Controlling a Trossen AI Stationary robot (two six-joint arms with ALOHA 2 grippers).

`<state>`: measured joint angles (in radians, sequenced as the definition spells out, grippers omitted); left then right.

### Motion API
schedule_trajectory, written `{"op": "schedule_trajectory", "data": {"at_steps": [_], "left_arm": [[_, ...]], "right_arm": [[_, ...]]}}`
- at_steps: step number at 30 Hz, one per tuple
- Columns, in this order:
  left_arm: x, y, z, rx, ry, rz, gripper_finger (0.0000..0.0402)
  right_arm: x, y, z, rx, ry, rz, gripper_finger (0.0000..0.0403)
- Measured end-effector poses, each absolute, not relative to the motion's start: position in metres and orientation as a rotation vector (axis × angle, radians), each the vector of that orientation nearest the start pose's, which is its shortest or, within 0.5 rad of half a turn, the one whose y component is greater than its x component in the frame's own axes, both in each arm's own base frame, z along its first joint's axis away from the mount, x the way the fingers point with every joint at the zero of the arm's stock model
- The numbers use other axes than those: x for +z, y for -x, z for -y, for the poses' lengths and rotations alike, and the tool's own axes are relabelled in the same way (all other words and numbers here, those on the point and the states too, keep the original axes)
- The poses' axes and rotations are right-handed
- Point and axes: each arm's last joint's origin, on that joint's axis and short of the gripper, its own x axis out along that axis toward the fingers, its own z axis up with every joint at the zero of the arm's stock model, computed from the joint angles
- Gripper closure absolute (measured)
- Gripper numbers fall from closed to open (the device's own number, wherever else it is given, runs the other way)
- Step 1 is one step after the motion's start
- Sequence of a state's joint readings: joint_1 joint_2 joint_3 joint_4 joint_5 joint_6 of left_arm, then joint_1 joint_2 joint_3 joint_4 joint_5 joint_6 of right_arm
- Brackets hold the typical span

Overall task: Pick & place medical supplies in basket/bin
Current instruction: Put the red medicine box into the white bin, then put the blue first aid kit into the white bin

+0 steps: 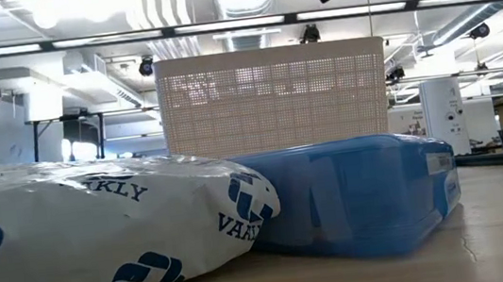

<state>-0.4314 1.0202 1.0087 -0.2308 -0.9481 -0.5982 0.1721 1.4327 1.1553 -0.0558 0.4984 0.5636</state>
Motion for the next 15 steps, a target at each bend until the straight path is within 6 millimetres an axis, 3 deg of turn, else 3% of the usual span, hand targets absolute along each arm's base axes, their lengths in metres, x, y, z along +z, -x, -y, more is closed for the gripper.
{"op": "schedule_trajectory", "data": {"at_steps": [5, 11, 15], "left_arm": [[0.370, -0.222, 0.011, 0.599, 0.453, -0.159, 0.0315], [0.373, -0.242, -0.060, 0.719, 0.499, -0.197, 0.0236], [0.387, -0.244, -0.076, 0.738, 0.503, -0.233, 0.0205]], "right_arm": [[0.326, -0.320, -0.046, -0.389, -0.443, -0.218, 0.0278], [0.324, -0.315, -0.052, -0.380, -0.424, -0.271, 0.0271], [0.322, -0.308, -0.055, -0.382, -0.408, -0.325, 0.0268]]}}
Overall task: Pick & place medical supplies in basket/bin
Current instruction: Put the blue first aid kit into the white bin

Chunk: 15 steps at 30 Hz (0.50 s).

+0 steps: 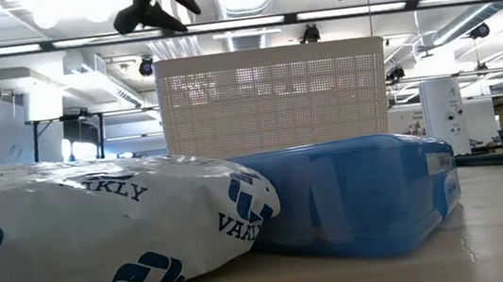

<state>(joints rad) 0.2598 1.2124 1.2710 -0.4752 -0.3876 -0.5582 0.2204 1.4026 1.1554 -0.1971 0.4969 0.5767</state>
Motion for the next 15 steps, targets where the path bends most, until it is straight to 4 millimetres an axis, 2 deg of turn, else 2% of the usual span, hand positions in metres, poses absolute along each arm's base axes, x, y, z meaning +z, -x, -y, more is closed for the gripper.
{"op": "schedule_trajectory", "data": {"at_steps": [3, 6, 9, 15], "left_arm": [[0.396, -0.240, -0.067, 0.713, 0.451, -0.331, 0.0200], [0.396, -0.236, -0.041, 0.647, 0.408, -0.437, 0.0199], [0.388, -0.233, -0.007, 0.545, 0.386, -0.519, 0.0199], [0.355, -0.221, 0.071, 0.313, 0.431, -0.640, 0.0199]], "right_arm": [[0.321, -0.303, -0.057, -0.382, -0.396, -0.358, 0.0268], [0.322, -0.301, -0.057, -0.380, -0.388, -0.367, 0.0267], [0.322, -0.300, -0.058, -0.373, -0.380, -0.371, 0.0264], [0.315, -0.299, -0.062, -0.245, -0.404, -0.480, 0.0264]]}}
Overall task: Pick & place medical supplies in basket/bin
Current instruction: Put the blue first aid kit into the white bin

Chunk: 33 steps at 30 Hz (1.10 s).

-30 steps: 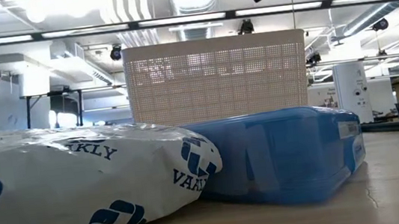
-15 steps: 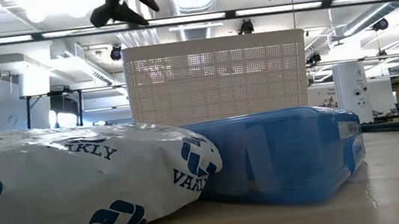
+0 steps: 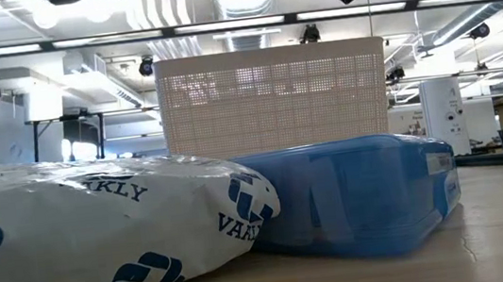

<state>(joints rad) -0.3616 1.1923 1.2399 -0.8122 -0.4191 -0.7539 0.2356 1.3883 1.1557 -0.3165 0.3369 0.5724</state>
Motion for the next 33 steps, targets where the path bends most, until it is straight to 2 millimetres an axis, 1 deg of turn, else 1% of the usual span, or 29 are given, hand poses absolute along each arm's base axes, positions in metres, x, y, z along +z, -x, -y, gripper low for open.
{"op": "schedule_trajectory", "data": {"at_steps": [2, 4, 8, 10, 14, 16, 19, 23, 27, 30, 33], "left_arm": [[0.343, -0.214, 0.094, 0.255, 0.467, -0.671, 0.0199], [0.329, -0.206, 0.114, 0.217, 0.527, -0.695, 0.0199], [0.301, -0.189, 0.146, 0.181, 0.678, -0.689, 0.0199], [0.285, -0.182, 0.158, 0.158, 0.743, -0.679, 0.0199], [0.257, -0.172, 0.176, 0.090, 0.906, -0.623, 0.0199], [0.244, -0.170, 0.183, 0.046, 0.966, -0.577, 0.0199], [0.231, -0.168, 0.194, -0.010, 1.023, -0.519, 0.0199], [0.218, -0.172, 0.203, 0.001, 0.993, -0.539, 0.0199], [0.217, -0.188, 0.211, 0.030, 0.908, -0.548, 0.0199], [0.222, -0.207, 0.213, 0.079, 0.808, -0.557, 0.0199], [0.236, -0.233, 0.207, 0.150, 0.697, -0.573, 0.0199]], "right_arm": [[0.310, -0.301, -0.065, -0.185, -0.439, -0.533, 0.0262], [0.303, -0.305, -0.069, -0.123, -0.511, -0.590, 0.0259], [0.277, -0.320, -0.080, -0.004, -0.662, -0.750, 0.0255], [0.259, -0.326, -0.088, 0.006, -0.704, -0.846, 0.0253], [0.224, -0.331, -0.108, -0.047, -0.743, -1.003, 0.0241], [0.209, -0.329, -0.120, -0.072, -0.754, -1.079, 0.0227], [0.196, -0.323, -0.142, -0.097, -0.793, -1.154, 0.0197], [0.190, -0.309, -0.171, -0.169, -0.871, -1.201, 0.0151], [0.190, -0.295, -0.194, -0.304, -0.978, -1.138, 0.0111], [0.189, -0.290, -0.201, -0.453, -1.085, -1.016, 0.0091], [0.181, -0.284, -0.198, -0.618, -1.181, -0.867, 0.0080]]}}
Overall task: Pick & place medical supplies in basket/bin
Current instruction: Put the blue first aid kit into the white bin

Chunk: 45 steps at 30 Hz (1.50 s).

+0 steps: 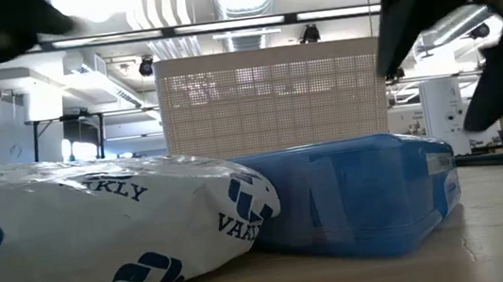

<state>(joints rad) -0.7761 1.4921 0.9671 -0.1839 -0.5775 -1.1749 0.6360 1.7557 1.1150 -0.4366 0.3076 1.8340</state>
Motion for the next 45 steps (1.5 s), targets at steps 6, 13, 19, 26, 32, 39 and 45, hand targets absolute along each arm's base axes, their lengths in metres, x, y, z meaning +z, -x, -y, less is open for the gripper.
{"op": "schedule_trajectory", "data": {"at_steps": [6, 13, 19, 26, 32, 39, 45], "left_arm": [[0.259, -0.301, 0.168, 0.236, 0.504, -0.696, 0.0199], [0.240, -0.362, 0.140, 0.152, 0.464, -0.901, 0.0199], [0.202, -0.369, 0.142, 0.191, 0.414, -1.136, 0.0199], [0.184, -0.370, 0.140, 0.173, 0.438, -1.174, 0.0199], [0.181, -0.371, 0.130, 0.192, 0.454, -1.188, 0.0199], [0.174, -0.367, 0.125, 0.214, 0.455, -1.225, 0.0199], [0.168, -0.358, 0.125, 0.174, 0.475, -1.301, 0.0199]], "right_arm": [[0.153, -0.271, -0.192, -0.699, -1.292, -0.735, 0.0078], [0.134, -0.262, -0.183, -0.682, -1.272, -0.662, 0.0078], [0.126, -0.259, -0.181, -0.630, -1.275, -0.653, 0.0080], [0.120, -0.268, -0.180, -0.546, -1.236, -0.634, 0.0080], [0.116, -0.280, -0.177, -0.534, -1.160, -0.639, 0.0083], [0.126, -0.288, -0.170, -0.554, -1.073, -0.553, 0.0083], [0.145, -0.302, -0.166, -0.518, -1.029, -0.498, 0.0081]]}}
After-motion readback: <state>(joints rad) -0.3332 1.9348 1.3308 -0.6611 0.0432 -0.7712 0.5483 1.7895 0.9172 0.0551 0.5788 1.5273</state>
